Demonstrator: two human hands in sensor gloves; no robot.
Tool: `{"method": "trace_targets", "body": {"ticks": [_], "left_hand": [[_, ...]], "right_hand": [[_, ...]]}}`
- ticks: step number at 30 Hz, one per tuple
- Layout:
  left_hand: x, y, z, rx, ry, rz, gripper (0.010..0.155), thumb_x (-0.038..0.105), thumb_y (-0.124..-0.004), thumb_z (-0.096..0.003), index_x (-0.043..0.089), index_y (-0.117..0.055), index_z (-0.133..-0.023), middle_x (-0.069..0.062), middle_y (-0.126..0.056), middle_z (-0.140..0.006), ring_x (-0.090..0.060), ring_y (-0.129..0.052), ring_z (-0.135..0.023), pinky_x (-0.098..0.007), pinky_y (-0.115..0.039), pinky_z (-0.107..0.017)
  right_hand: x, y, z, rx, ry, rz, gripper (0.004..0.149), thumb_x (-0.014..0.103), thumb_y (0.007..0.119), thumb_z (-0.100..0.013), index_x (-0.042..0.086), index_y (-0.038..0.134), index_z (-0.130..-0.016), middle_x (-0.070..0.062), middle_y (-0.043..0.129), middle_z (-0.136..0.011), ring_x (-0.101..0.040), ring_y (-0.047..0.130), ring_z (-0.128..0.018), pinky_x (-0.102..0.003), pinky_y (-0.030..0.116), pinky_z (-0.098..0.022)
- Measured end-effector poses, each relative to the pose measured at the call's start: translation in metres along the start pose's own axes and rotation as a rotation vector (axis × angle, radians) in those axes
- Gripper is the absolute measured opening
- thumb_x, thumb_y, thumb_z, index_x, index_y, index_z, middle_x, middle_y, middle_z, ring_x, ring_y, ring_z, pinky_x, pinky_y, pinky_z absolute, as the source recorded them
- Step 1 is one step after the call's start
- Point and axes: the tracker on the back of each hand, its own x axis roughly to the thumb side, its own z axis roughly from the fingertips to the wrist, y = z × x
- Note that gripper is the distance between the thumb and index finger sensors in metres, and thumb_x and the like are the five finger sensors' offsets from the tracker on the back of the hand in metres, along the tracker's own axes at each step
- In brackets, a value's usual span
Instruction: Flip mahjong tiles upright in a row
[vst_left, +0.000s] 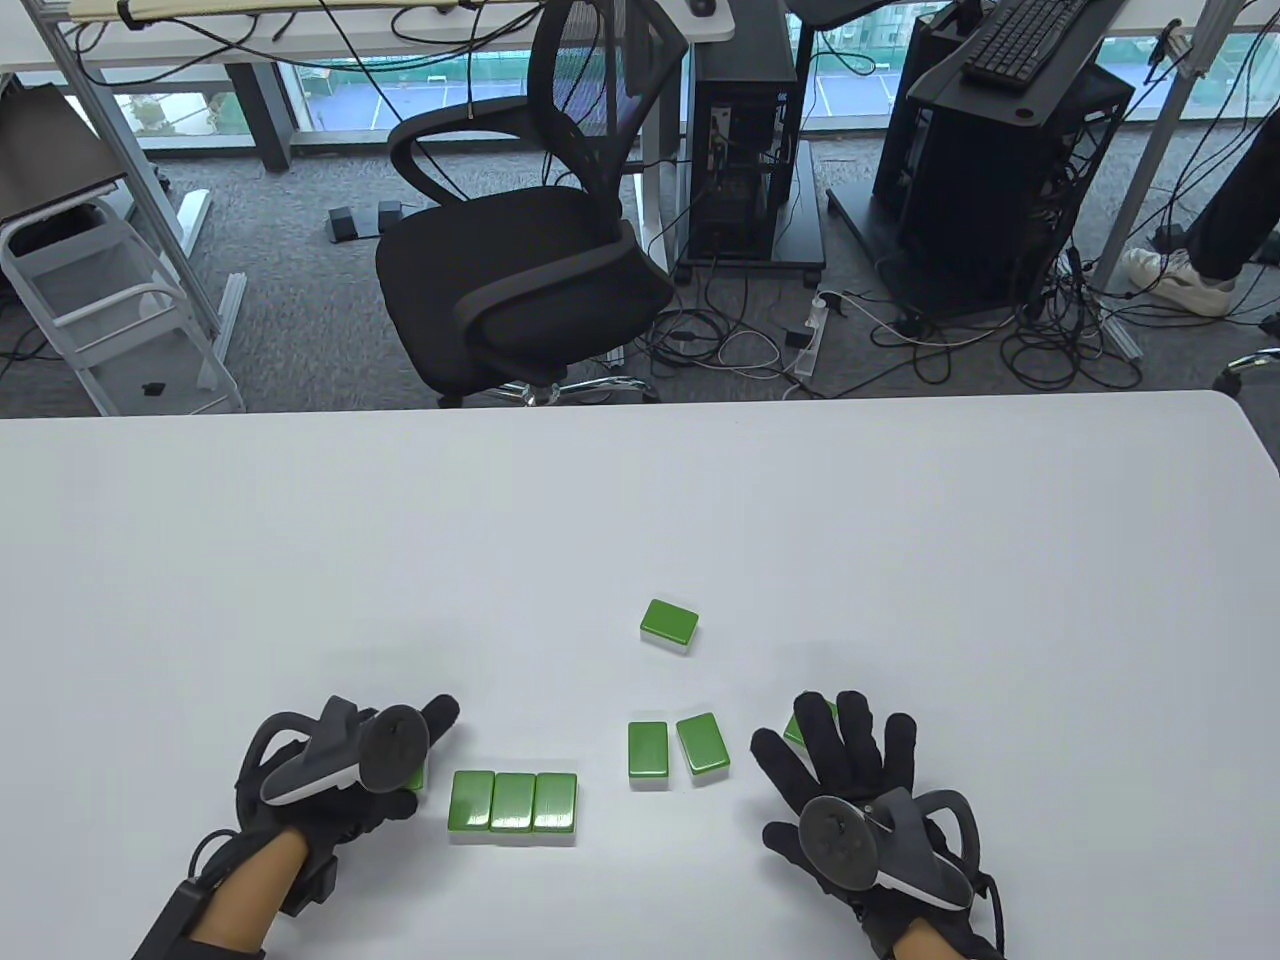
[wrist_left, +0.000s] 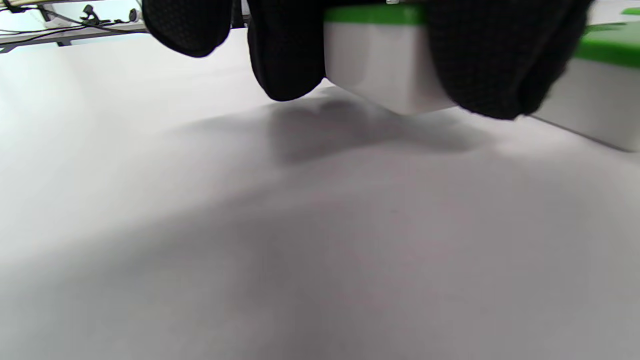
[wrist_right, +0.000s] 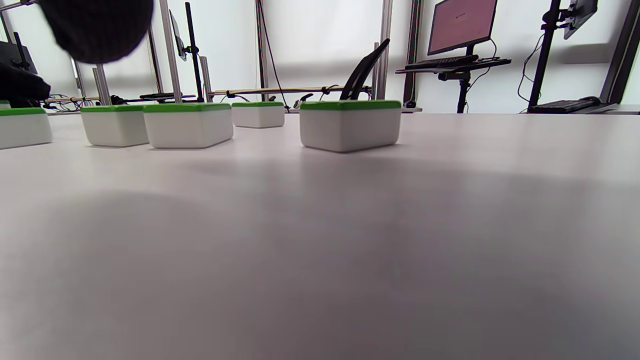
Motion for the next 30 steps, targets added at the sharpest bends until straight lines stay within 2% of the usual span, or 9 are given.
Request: {"method": "trace_targets", "body": {"ticks": [6, 19, 22, 26, 30], "left_hand": [[0.023, 0.001, 0.006, 0.037, -0.058, -0.053, 0.091, 0.050, -0.089, -0.0275, 0.042, -0.038, -0.103, 0.006, -0.070, -0.106, -0.023, -0.085, -0.093, -0.055, -0.068, -0.072], [0.028, -0.010, 0.007, 0.009, -0.062, -0.093, 0.090, 0.051, -0.087, -0.0285, 0.043, -0.037, -0.103, 0.006, -0.067, -0.108, -0.024, -0.081, -0.096, -0.055, -0.066, -0.073], [0.029, -0.011, 0.008, 0.011, -0.072, -0.092, 0.091, 0.056, -0.085, -0.0272, 0.044, -0.035, -0.103, 0.005, -0.065, -0.109, -0.026, -0.080, -0.096, -0.056, -0.065, -0.074], [0.031, -0.015, 0.008, 0.055, -0.093, -0.065, 0.092, 0.063, -0.080, -0.0254, 0.045, -0.034, -0.103, 0.006, -0.063, -0.110, -0.030, -0.078, -0.095, -0.056, -0.064, -0.074], [0.035, -0.017, 0.008, 0.076, -0.072, -0.070, 0.088, 0.064, -0.077, -0.0274, 0.045, -0.036, -0.103, 0.006, -0.065, -0.109, -0.030, -0.078, -0.094, -0.055, -0.064, -0.074]], "right_hand": [[-0.002, 0.001, -0.001, 0.002, 0.007, 0.001, 0.081, 0.059, 0.065, -0.045, 0.046, 0.005, -0.098, 0.000, -0.011, -0.109, -0.039, -0.011, -0.095, -0.069, 0.005, -0.068], [-0.002, 0.002, -0.001, 0.006, 0.008, 0.004, 0.081, 0.059, 0.065, -0.045, 0.046, 0.005, -0.098, 0.000, -0.011, -0.110, -0.039, -0.011, -0.095, -0.069, 0.005, -0.068], [-0.001, 0.002, -0.001, 0.009, 0.005, 0.007, 0.081, 0.059, 0.065, -0.045, 0.046, 0.005, -0.098, 0.000, -0.011, -0.110, -0.039, -0.011, -0.095, -0.069, 0.005, -0.068], [0.000, 0.002, -0.001, 0.011, 0.002, 0.009, 0.081, 0.059, 0.065, -0.045, 0.046, 0.005, -0.098, 0.000, -0.011, -0.110, -0.039, -0.011, -0.095, -0.069, 0.005, -0.068], [0.000, 0.002, -0.001, 0.008, 0.001, 0.009, 0.081, 0.059, 0.065, -0.045, 0.046, 0.005, -0.098, 0.000, -0.011, -0.110, -0.039, -0.011, -0.095, -0.069, 0.005, -0.068]]}}
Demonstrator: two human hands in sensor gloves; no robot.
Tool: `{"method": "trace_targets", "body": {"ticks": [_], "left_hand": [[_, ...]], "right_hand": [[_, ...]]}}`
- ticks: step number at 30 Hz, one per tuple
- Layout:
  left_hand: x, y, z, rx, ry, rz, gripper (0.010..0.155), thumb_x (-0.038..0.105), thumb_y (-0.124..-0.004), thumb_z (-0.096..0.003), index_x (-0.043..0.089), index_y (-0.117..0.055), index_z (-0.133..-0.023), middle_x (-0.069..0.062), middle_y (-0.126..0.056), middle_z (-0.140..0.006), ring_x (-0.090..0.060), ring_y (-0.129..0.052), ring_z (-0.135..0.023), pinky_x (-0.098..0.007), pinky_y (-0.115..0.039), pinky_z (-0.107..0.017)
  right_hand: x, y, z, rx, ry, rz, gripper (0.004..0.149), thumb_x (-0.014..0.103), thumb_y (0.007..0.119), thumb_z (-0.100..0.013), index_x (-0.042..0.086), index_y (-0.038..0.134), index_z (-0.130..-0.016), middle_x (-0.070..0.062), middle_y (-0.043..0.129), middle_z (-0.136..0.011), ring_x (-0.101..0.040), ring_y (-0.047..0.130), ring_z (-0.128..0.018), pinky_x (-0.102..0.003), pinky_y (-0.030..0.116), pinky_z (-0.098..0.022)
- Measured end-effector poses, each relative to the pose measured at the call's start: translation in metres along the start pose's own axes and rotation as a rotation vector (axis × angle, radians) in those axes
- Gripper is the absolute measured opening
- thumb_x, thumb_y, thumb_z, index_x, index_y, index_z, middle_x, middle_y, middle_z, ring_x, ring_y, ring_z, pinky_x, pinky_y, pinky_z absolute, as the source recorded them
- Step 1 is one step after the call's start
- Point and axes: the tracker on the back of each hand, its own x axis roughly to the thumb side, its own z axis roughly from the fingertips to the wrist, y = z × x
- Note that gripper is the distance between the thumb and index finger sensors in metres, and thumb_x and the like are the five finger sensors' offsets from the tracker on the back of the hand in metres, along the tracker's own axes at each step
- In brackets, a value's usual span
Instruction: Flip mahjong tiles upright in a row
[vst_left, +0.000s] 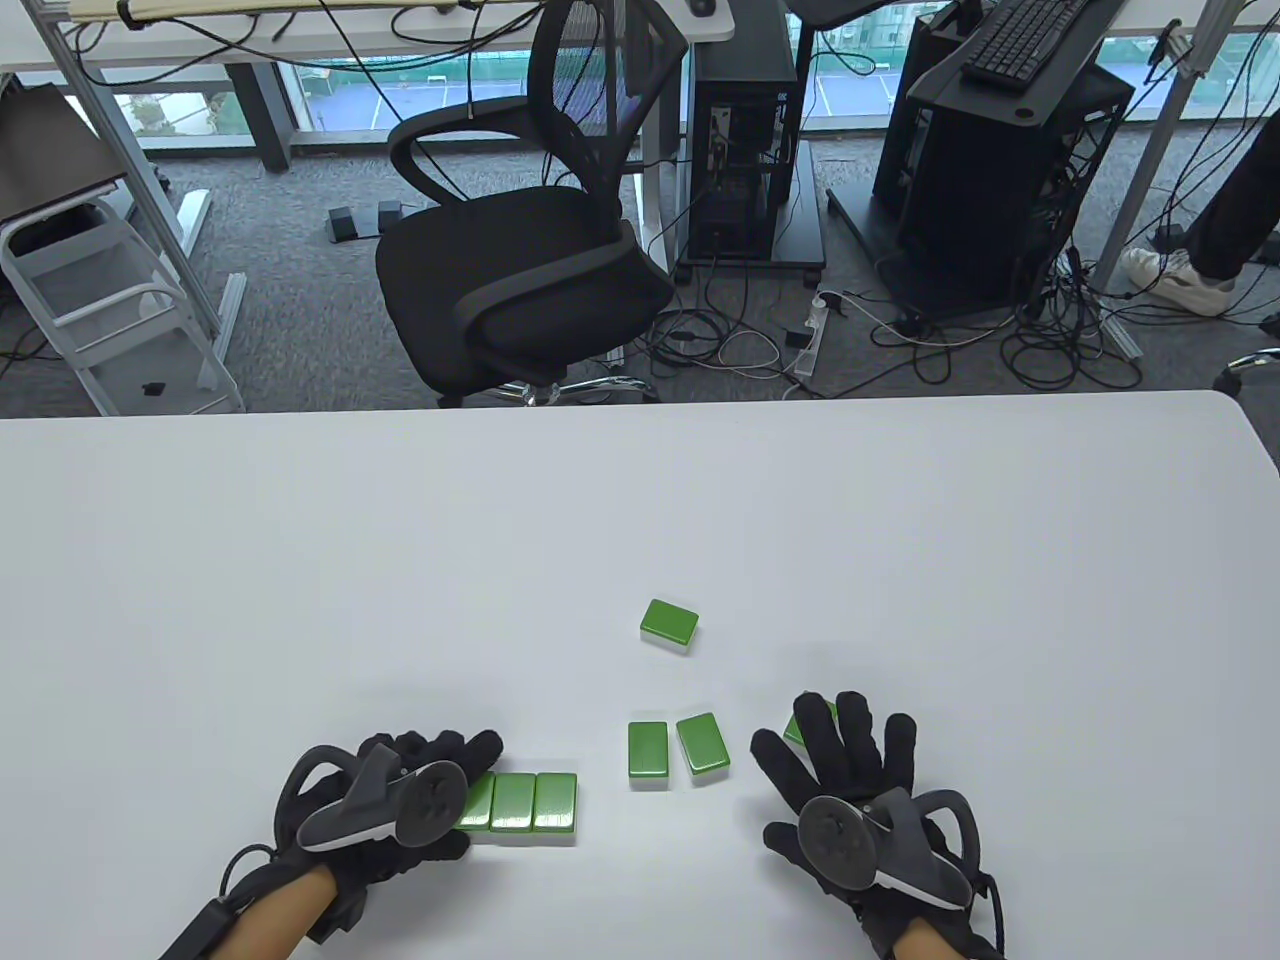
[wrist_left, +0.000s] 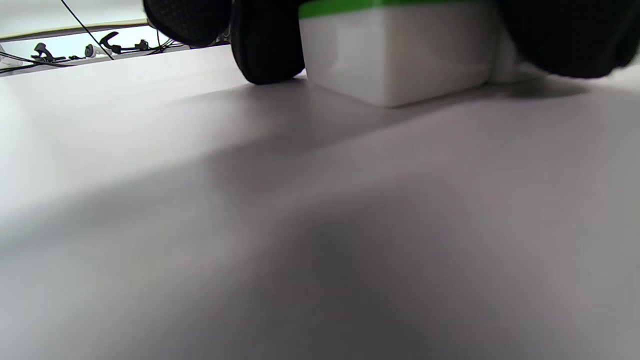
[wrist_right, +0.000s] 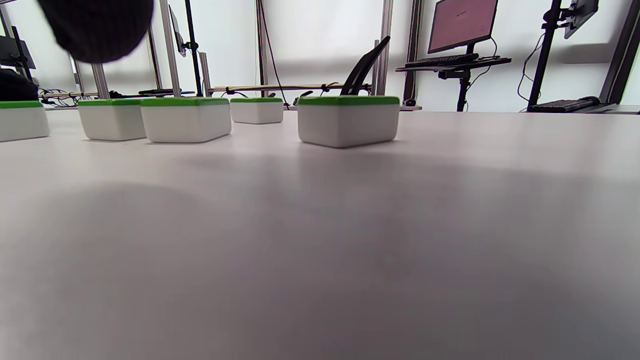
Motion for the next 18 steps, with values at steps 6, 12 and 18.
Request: {"method": "trace_targets", "body": {"ticks": [6, 12, 18], "left_hand": [[0.004, -0.001, 0.001, 0.015, 0.008, -0.024, 0.086, 0.063, -0.076, -0.0288, 0.044, -0.036, -0.103, 0.007, -0.065, -0.108, -0.030, -0.079, -0.094, -0.055, -0.065, -0.073], [0.001, 0.006, 0.008, -0.034, 0.007, -0.034, 0.092, 0.068, -0.074, -0.0265, 0.048, -0.028, -0.103, 0.007, -0.051, -0.116, -0.029, -0.070, -0.104, -0.058, -0.060, -0.075], [-0.018, 0.032, 0.037, 0.136, 0.070, 0.030, 0.094, 0.069, -0.074, -0.0256, 0.051, -0.024, -0.102, 0.006, -0.030, -0.121, -0.032, -0.048, -0.114, -0.062, -0.049, -0.080]], "right_hand": [[0.000, 0.000, 0.000, 0.000, 0.000, -0.001, 0.081, 0.059, 0.065, -0.045, 0.046, 0.005, -0.098, 0.000, -0.011, -0.110, -0.039, -0.011, -0.095, -0.069, 0.005, -0.068], [0.000, 0.000, 0.000, 0.001, -0.001, 0.000, 0.081, 0.059, 0.065, -0.045, 0.046, 0.005, -0.098, 0.000, -0.011, -0.110, -0.039, -0.011, -0.095, -0.069, 0.005, -0.068], [0.000, -0.001, 0.001, 0.002, 0.004, 0.004, 0.081, 0.059, 0.065, -0.045, 0.046, 0.005, -0.098, 0.000, -0.011, -0.109, -0.039, -0.011, -0.095, -0.069, 0.005, -0.068]]}}
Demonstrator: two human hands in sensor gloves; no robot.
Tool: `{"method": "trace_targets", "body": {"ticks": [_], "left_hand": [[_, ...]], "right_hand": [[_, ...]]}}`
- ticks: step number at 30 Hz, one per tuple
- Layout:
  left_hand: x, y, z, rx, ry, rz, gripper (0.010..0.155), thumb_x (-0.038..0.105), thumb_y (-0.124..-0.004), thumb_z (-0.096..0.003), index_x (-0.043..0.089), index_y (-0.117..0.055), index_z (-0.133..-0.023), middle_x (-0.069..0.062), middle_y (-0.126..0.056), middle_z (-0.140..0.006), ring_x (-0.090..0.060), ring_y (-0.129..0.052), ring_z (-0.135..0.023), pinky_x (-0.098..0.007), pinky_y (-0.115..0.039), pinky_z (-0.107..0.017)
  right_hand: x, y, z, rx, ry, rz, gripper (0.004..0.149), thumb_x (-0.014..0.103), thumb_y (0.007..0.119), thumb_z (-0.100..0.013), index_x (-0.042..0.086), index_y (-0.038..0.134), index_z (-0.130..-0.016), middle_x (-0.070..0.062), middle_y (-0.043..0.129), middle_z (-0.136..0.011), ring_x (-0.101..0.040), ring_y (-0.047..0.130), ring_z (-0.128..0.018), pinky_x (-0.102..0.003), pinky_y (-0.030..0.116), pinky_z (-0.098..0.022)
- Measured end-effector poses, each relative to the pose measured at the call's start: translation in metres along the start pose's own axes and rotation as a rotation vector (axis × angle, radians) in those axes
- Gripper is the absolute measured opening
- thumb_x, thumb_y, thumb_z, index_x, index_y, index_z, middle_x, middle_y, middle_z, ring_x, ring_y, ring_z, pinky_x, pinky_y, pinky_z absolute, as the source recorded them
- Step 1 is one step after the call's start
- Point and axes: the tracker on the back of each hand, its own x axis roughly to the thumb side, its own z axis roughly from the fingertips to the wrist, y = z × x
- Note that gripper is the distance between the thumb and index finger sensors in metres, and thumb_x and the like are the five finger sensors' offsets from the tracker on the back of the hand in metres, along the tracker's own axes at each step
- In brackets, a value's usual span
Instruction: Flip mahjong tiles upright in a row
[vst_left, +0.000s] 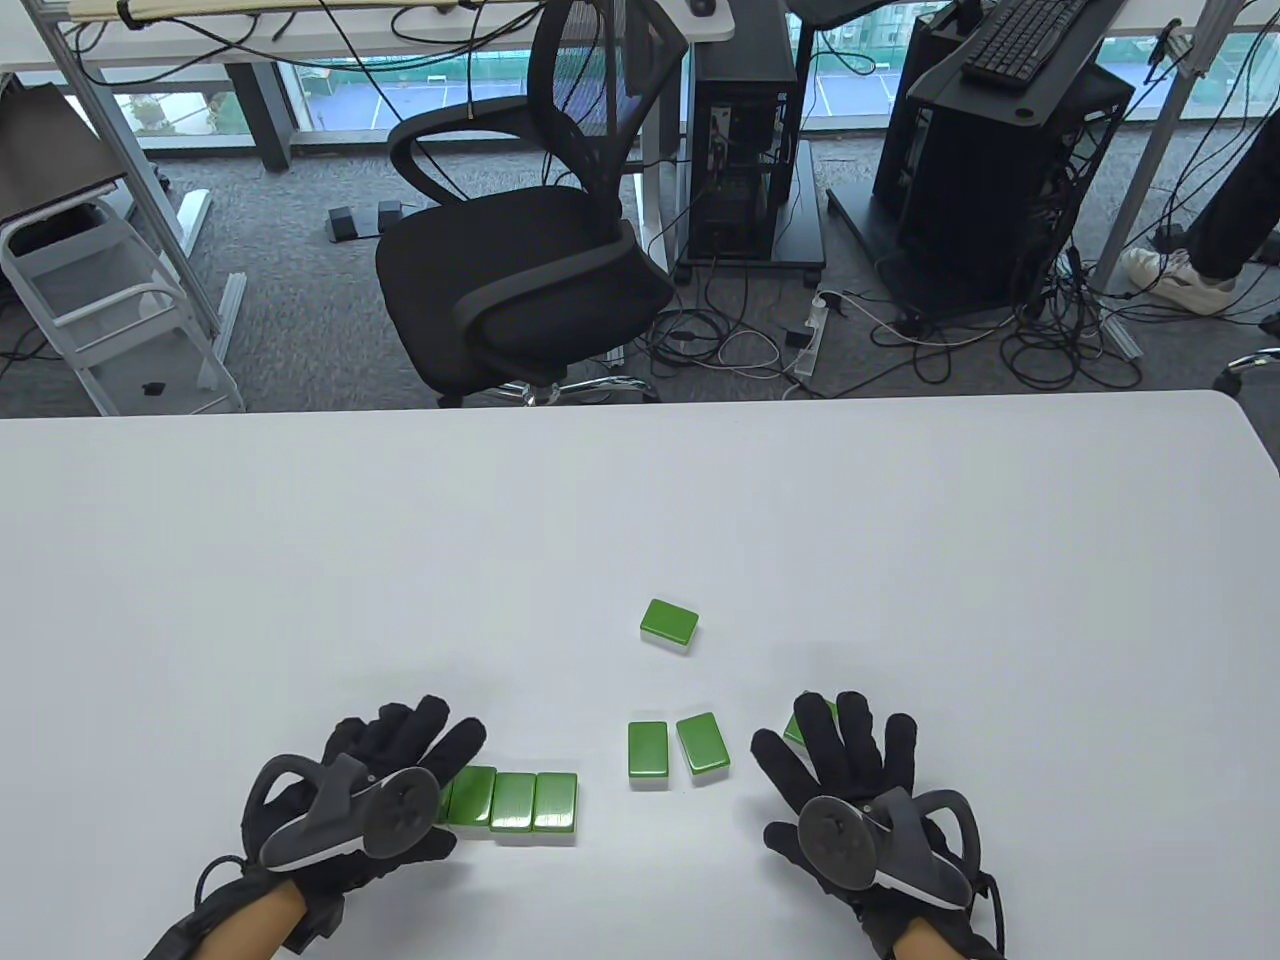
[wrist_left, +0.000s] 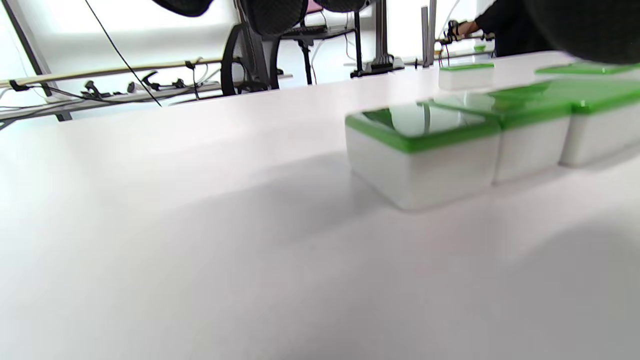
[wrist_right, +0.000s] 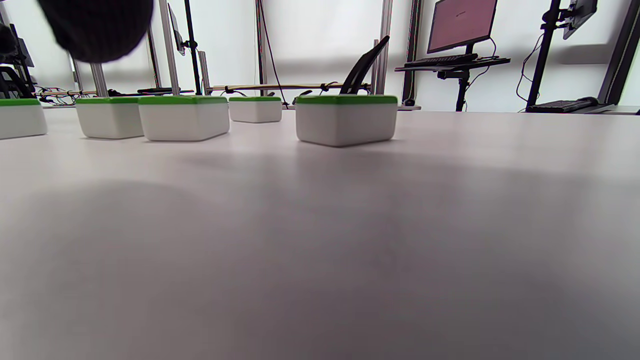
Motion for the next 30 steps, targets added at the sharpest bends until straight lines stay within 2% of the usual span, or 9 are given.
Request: {"method": "trace_targets", "body": {"ticks": [5, 9, 17, 20, 30], "left_hand": [[-0.023, 0.015, 0.019, 0.158, 0.059, 0.089, 0.094, 0.071, -0.072, -0.0258, 0.053, -0.018, -0.101, 0.009, -0.011, -0.120, -0.031, -0.026, -0.118, -0.062, -0.035, -0.084], [-0.038, 0.013, 0.025, 0.238, 0.100, 0.169, 0.095, 0.072, -0.071, -0.0265, 0.055, -0.013, -0.100, 0.013, 0.001, -0.117, -0.028, -0.013, -0.118, -0.061, -0.025, -0.086], [-0.058, 0.000, 0.032, 0.286, 0.159, 0.260, 0.094, 0.072, -0.070, -0.0272, 0.056, -0.011, -0.099, 0.017, 0.009, -0.112, -0.023, 0.001, -0.116, -0.060, -0.014, -0.086], [-0.062, -0.006, 0.032, 0.266, 0.177, 0.266, 0.094, 0.073, -0.069, -0.0269, 0.056, -0.010, -0.098, 0.018, 0.010, -0.112, -0.023, 0.004, -0.116, -0.060, -0.012, -0.086], [-0.061, -0.004, 0.035, 0.273, 0.157, 0.279, 0.094, 0.074, -0.068, -0.0264, 0.056, -0.009, -0.098, 0.018, 0.012, -0.111, -0.023, 0.007, -0.114, -0.059, -0.006, -0.085]], "right_hand": [[-0.001, 0.000, 0.000, 0.000, 0.007, 0.000, 0.081, 0.059, 0.065, -0.045, 0.046, 0.005, -0.098, 0.000, -0.011, -0.109, -0.039, -0.011, -0.095, -0.069, 0.005, -0.068], [-0.002, 0.000, 0.000, 0.000, 0.015, -0.002, 0.081, 0.059, 0.065, -0.045, 0.046, 0.005, -0.098, 0.000, -0.011, -0.109, -0.039, -0.011, -0.095, -0.069, 0.005, -0.068], [-0.004, 0.000, 0.000, -0.002, 0.022, -0.006, 0.081, 0.059, 0.065, -0.045, 0.046, 0.005, -0.098, 0.000, -0.011, -0.109, -0.039, -0.011, -0.095, -0.069, 0.005, -0.068], [-0.003, 0.000, 0.000, 0.002, 0.020, -0.003, 0.081, 0.059, 0.065, -0.045, 0.046, 0.005, -0.098, 0.000, -0.011, -0.109, -0.039, -0.011, -0.095, -0.069, 0.005, -0.068], [0.001, 0.000, -0.004, 0.014, 0.011, -0.035, 0.082, 0.059, 0.066, -0.045, 0.047, 0.004, -0.098, 0.000, -0.010, -0.110, -0.040, -0.010, -0.096, -0.069, 0.007, -0.069]]}}
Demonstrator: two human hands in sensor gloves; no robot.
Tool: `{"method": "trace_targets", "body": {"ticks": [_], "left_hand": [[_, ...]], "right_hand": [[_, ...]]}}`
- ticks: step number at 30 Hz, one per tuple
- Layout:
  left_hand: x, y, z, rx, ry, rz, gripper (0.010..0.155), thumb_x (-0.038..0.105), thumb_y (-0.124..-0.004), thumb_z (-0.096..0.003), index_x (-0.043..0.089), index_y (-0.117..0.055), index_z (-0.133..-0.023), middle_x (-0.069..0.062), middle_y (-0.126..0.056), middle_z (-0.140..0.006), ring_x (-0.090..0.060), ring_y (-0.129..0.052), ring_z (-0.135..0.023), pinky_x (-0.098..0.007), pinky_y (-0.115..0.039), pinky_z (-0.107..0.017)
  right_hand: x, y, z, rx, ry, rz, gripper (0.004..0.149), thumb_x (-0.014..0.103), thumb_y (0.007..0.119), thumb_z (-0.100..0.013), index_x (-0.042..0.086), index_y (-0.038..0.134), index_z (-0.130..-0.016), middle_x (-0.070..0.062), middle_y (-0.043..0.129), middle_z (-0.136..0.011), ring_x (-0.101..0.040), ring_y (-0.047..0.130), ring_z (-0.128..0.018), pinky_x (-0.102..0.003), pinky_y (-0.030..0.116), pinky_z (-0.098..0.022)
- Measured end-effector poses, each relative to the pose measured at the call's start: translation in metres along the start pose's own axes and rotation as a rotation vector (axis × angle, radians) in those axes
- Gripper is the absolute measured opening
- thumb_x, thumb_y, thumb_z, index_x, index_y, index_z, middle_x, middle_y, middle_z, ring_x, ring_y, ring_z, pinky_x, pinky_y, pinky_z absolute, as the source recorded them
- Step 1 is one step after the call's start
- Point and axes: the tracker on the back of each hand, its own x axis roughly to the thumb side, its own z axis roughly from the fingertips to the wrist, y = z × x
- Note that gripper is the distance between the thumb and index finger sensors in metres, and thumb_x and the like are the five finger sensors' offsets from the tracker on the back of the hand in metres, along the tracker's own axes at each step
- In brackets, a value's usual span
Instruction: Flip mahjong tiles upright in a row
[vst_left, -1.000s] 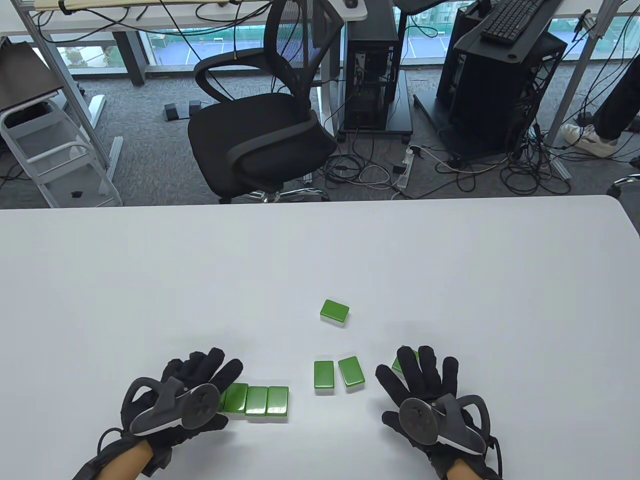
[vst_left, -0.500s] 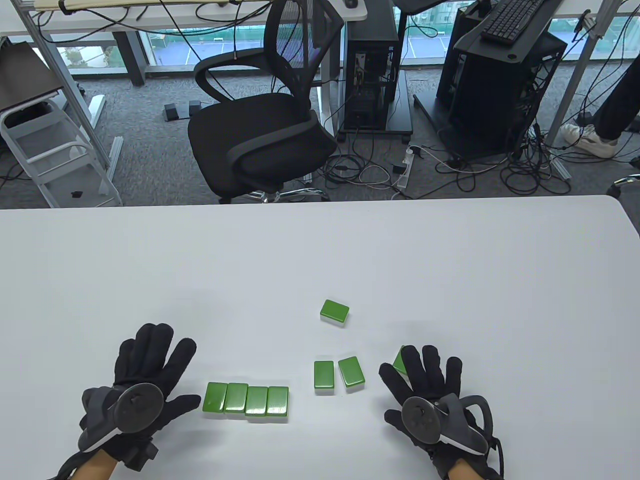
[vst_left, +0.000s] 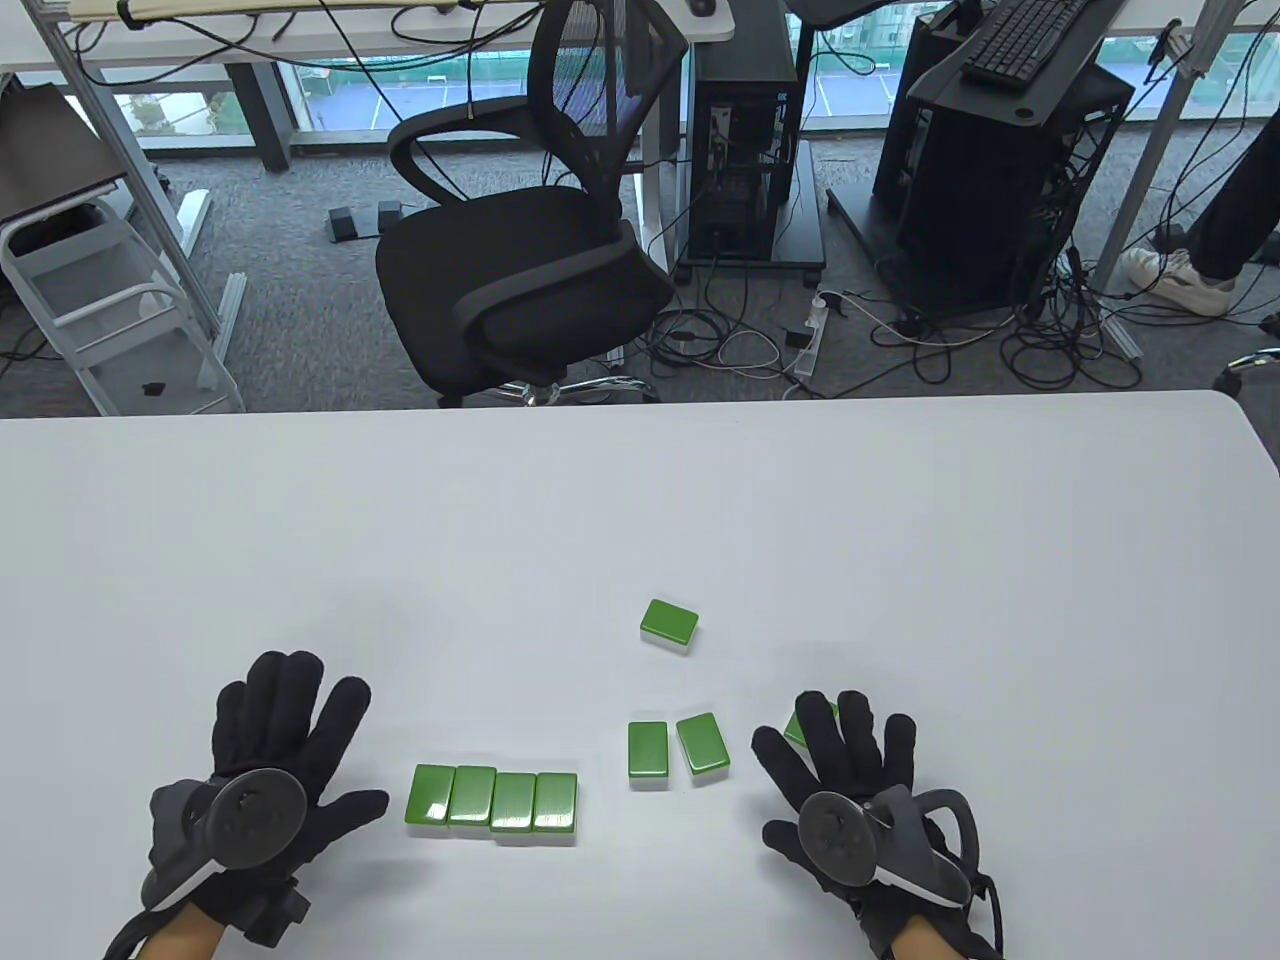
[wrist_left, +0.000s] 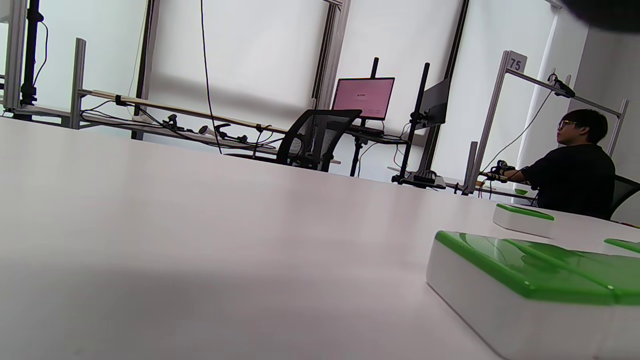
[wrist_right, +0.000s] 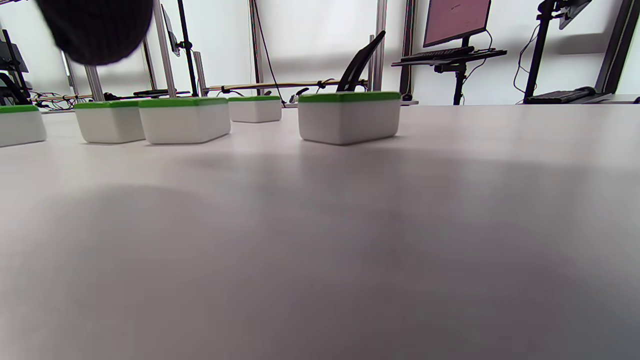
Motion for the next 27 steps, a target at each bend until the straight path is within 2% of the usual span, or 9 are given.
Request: {"method": "trace_targets", "body": {"ticks": [5, 8, 9, 11, 17, 22, 24, 25, 27], "left_hand": [[0.002, 0.005, 0.003, 0.020, -0.013, -0.009, 0.094, 0.074, -0.068, -0.0266, 0.057, -0.009, -0.098, 0.019, 0.013, -0.110, -0.022, 0.008, -0.114, -0.059, -0.004, -0.085], [0.003, 0.008, 0.004, 0.030, -0.019, -0.001, 0.094, 0.074, -0.068, -0.0273, 0.056, -0.010, -0.098, 0.018, 0.012, -0.111, -0.023, 0.007, -0.114, -0.059, -0.005, -0.085], [0.003, 0.009, 0.004, 0.032, -0.022, 0.004, 0.094, 0.074, -0.068, -0.0275, 0.056, -0.010, -0.099, 0.018, 0.012, -0.111, -0.023, 0.007, -0.114, -0.059, -0.005, -0.085], [0.003, 0.008, 0.005, 0.027, -0.027, 0.015, 0.093, 0.074, -0.068, -0.0282, 0.056, -0.010, -0.099, 0.017, 0.012, -0.111, -0.023, 0.006, -0.114, -0.060, -0.007, -0.085], [0.005, 0.006, 0.005, 0.007, -0.044, -0.001, 0.093, 0.074, -0.068, -0.0284, 0.056, -0.010, -0.099, 0.017, 0.012, -0.111, -0.024, 0.005, -0.115, -0.060, -0.008, -0.085], [0.004, 0.006, 0.005, -0.001, -0.047, 0.011, 0.092, 0.073, -0.068, -0.0286, 0.056, -0.011, -0.099, 0.017, 0.011, -0.112, -0.024, 0.005, -0.115, -0.060, -0.009, -0.085], [0.003, 0.005, 0.005, -0.010, -0.047, 0.015, 0.092, 0.073, -0.068, -0.0287, 0.056, -0.011, -0.099, 0.017, 0.011, -0.112, -0.024, 0.005, -0.115, -0.060, -0.009, -0.085], [0.002, 0.005, 0.005, -0.014, -0.047, 0.020, 0.092, 0.073, -0.068, -0.0289, 0.056, -0.011, -0.099, 0.017, 0.011, -0.112, -0.024, 0.005, -0.115, -0.060, -0.009, -0.085], [0.002, 0.004, 0.005, -0.020, -0.047, 0.024, 0.092, 0.073, -0.068, -0.0289, 0.056, -0.011, -0.100, 0.017, 0.011, -0.112, -0.024, 0.004, -0.115, -0.060, -0.009, -0.085]], "right_hand": [[0.019, -0.010, -0.016, 0.066, -0.031, 0.027, 0.083, 0.056, 0.069, -0.045, 0.047, 0.005, -0.097, -0.002, -0.005, -0.112, -0.041, -0.005, -0.098, -0.069, 0.012, -0.072], [0.034, -0.015, -0.032, 0.122, -0.061, 0.084, 0.084, 0.055, 0.071, -0.044, 0.044, 0.008, -0.098, -0.006, 0.018, -0.118, -0.046, 0.018, -0.103, -0.071, 0.028, -0.073], [0.042, -0.015, -0.040, 0.168, -0.068, 0.095, 0.084, 0.054, 0.071, -0.044, 0.043, 0.009, -0.099, -0.008, 0.019, -0.118, -0.047, 0.020, -0.103, -0.071, 0.030, -0.073], [0.058, -0.013, -0.056, 0.251, -0.068, 0.119, 0.085, 0.053, 0.071, -0.045, 0.045, 0.004, -0.097, -0.006, 0.009, -0.117, -0.046, 0.013, -0.103, -0.070, 0.025, -0.074], [0.099, 0.007, -0.093, 0.323, -0.136, 0.154, 0.086, 0.051, 0.072, -0.045, 0.045, 0.004, -0.096, -0.005, 0.006, -0.116, -0.045, 0.012, -0.103, -0.069, 0.025, -0.075], [0.112, 0.021, -0.110, 0.391, -0.137, 0.176, 0.082, 0.050, 0.070, -0.046, 0.044, 0.006, -0.097, -0.004, 0.006, -0.115, -0.044, 0.014, -0.103, -0.068, 0.026, -0.075], [0.112, 0.023, -0.114, 0.402, -0.139, 0.120, 0.079, 0.048, 0.070, -0.047, 0.042, 0.011, -0.099, -0.004, 0.011, -0.117, -0.044, 0.018, -0.103, -0.068, 0.029, -0.075], [0.112, 0.025, -0.115, 0.404, -0.150, 0.087, 0.076, 0.046, 0.070, -0.047, 0.040, 0.018, -0.102, -0.005, 0.020, -0.117, -0.043, 0.024, -0.103, -0.068, 0.031, -0.075], [0.113, 0.024, -0.115, 0.334, -0.168, 0.077, 0.071, 0.041, 0.071, -0.047, 0.034, 0.029, -0.104, -0.006, 0.029, -0.116, -0.044, 0.032, -0.103, -0.069, 0.035, -0.073]]}}
